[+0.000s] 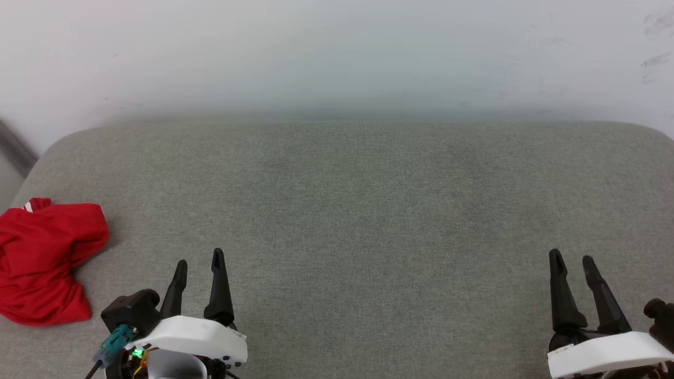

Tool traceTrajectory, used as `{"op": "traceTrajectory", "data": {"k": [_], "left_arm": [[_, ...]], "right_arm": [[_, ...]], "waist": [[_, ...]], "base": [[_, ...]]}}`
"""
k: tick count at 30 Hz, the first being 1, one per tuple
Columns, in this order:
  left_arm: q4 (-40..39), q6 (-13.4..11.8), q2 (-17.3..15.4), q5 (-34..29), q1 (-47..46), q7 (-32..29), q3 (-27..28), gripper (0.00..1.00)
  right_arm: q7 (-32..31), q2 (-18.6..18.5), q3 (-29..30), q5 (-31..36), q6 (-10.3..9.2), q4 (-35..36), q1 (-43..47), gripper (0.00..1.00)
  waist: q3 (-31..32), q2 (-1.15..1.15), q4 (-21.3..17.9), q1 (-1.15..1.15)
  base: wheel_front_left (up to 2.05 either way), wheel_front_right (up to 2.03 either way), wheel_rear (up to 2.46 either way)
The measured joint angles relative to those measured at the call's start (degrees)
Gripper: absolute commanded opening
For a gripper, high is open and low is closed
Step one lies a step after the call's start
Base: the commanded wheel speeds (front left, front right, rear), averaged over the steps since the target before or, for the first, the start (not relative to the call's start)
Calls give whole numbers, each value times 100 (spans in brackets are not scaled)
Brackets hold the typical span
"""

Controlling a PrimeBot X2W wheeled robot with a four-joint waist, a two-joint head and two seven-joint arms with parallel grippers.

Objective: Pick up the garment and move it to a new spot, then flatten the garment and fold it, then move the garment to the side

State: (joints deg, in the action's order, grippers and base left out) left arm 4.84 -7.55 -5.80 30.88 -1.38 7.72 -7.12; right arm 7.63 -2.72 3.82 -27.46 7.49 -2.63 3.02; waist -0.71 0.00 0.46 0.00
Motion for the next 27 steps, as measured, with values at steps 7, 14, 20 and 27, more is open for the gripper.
{"op": "traceTrajectory", "data": {"k": [7, 14, 20, 27], "left_arm": [[-91, -54, -67, -386, 29, 108, -148, 100], [-171, -60, -88, -764, 91, 204, -240, 100], [-191, -59, -89, -1057, 138, 282, -276, 100], [-207, -43, -58, -1371, 210, 365, -283, 100]], "right_arm": [[101, -1, -21, 494, 0, 96, 69, 100], [202, -1, -32, 858, 1, 187, 141, 100], [294, -2, -59, 1144, 1, 233, 198, 100], [371, -2, -62, 1463, 1, 279, 244, 100]], "waist": [[7, 0, 5, 0], [19, 0, 15, 0], [18, 0, 24, 0], [11, 0, 38, 0]], "base": [[0, 0, 0], [0, 0, 0], [0, 0, 0], [0, 0, 0]]}}
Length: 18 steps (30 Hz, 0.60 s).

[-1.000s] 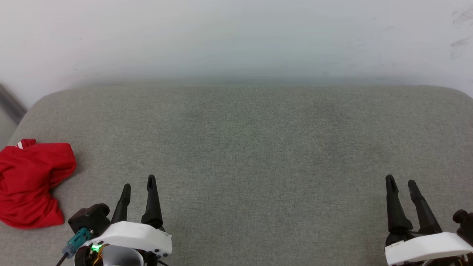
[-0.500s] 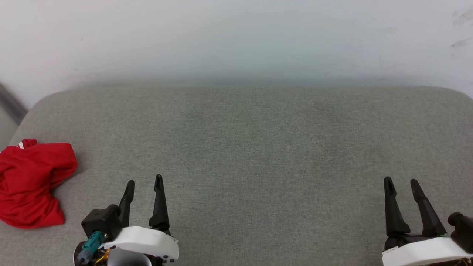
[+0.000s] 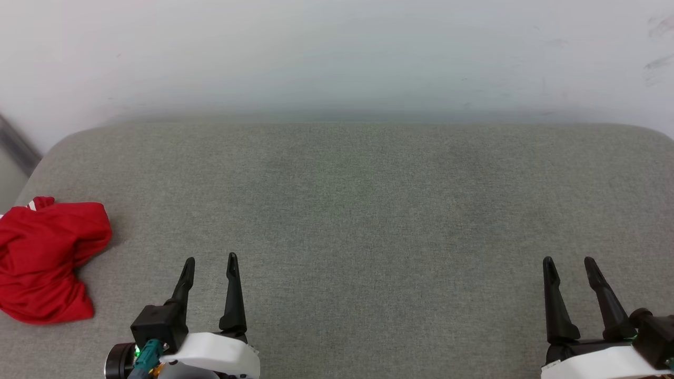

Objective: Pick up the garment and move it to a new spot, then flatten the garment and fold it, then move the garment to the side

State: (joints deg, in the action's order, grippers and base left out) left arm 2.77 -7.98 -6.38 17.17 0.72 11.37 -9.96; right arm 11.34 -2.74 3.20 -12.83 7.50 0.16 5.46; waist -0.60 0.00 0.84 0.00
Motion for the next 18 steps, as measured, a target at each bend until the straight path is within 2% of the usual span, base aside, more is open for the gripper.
{"op": "traceTrajectory", "data": {"k": [18], "left_arm": [[7, 296, 229, -692, 133, 204, 226, 100]], "right_arm": [[223, -2, -20, 573, 0, 145, 111, 100]], "waist": [[9, 0, 21, 0]], "base": [[0, 0, 0]]}}
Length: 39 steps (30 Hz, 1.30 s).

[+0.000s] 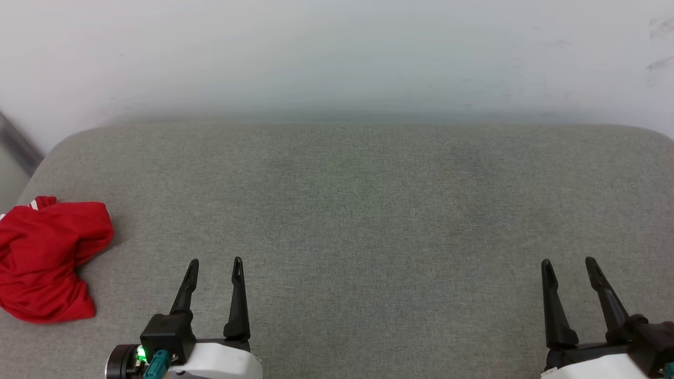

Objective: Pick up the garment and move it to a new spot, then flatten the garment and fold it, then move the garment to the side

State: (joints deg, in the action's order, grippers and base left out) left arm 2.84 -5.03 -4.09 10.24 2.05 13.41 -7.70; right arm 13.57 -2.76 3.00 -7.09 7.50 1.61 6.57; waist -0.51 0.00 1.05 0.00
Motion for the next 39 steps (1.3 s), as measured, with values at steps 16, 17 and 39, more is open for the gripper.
{"op": "traceTrajectory", "data": {"k": [16, 17, 39], "left_arm": [[162, 201, 109, -471, 97, 152, 198, 100], [180, 209, 111, -457, 97, 159, 209, 100], [282, 198, 115, -297, 97, 166, 202, 100]], "right_arm": [[148, -2, -35, 320, 0, -14, 100, 100], [148, -2, -32, 310, 0, -18, 100, 100], [149, -4, 12, -44, 0, -179, 124, 100]], "waist": [[23, 0, -4, 0], [24, 0, -6, 0], [30, 0, -5, 0]], "base": [[0, 0, 0], [0, 0, 0], [0, 0, 0]]}}
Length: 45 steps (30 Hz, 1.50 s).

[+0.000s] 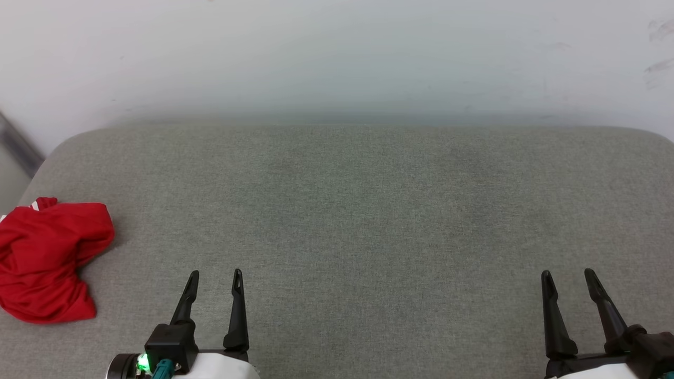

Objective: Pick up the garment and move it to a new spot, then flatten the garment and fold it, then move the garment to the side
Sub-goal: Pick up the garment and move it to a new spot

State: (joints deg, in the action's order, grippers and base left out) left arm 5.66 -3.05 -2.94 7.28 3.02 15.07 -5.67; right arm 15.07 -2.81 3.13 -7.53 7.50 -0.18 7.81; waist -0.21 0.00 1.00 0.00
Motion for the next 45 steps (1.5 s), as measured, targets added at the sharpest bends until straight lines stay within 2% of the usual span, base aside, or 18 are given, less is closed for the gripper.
{"op": "traceTrajectory", "data": {"k": [12, 22, 30, 31, 45], "left_arm": [[-10, -49, 1, -16, -2, 0, -8, 100], [-36, -104, 2, -57, -40, 0, 73, 100], [-81, -151, 1, -66, -108, 0, 119, 100], [-97, -158, 2, -65, -133, 0, 146, 100], [-137, -275, 1, 55, -188, 0, 252, 100]], "right_arm": [[1, 0, -14, 46, 1, 19, 37, 100], [1, -1, -64, 120, 1, 91, 42, 100], [1, -2, -71, 192, 1, 136, 31, 100], [1, -2, -88, 205, 1, 142, 18, 100], [1, -3, -112, 267, 1, 187, -52, 100]], "waist": [[-13, 0, 70, 0], [-67, 0, 399, 0], [-161, 0, 844, 0], [-195, 0, 1043, 0], [-358, 0, 2027, 0]], "base": [[0, 0, 0], [0, 0, 0], [0, 0, 0], [0, 0, 0], [0, 0, 0]]}}
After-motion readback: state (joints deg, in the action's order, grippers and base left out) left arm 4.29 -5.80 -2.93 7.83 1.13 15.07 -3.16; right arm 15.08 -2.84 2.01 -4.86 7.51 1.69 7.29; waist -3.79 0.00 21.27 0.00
